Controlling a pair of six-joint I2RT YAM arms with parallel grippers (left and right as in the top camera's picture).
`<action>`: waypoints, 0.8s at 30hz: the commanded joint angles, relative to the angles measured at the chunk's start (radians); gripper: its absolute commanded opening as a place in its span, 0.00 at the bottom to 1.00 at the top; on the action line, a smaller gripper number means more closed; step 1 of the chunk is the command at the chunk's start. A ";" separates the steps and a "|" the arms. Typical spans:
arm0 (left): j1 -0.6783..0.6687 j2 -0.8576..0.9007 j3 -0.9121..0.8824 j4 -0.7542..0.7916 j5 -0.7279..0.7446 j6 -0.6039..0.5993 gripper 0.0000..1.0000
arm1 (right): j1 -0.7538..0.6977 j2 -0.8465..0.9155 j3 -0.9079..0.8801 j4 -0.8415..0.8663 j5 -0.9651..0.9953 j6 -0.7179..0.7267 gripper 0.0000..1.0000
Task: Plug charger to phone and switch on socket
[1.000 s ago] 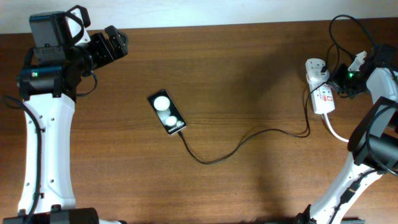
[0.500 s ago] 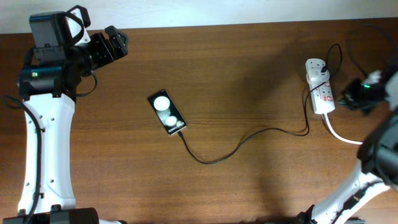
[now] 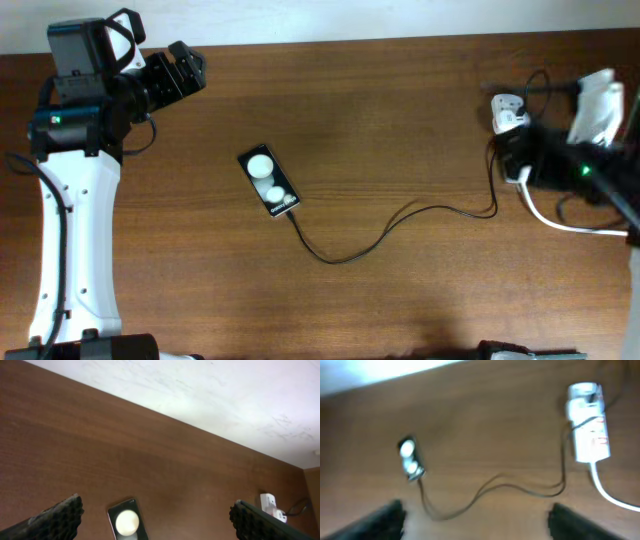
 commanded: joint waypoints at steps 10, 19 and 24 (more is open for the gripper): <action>0.003 0.003 -0.008 0.002 -0.006 0.016 0.99 | 0.110 -0.057 -0.277 0.066 0.046 -0.071 0.99; 0.003 0.003 -0.008 0.002 -0.006 0.016 0.99 | 0.195 -0.802 -1.268 1.074 0.200 -0.071 0.99; 0.003 0.003 -0.008 0.002 -0.006 0.016 0.99 | 0.195 -1.070 -1.567 1.351 0.234 -0.071 0.99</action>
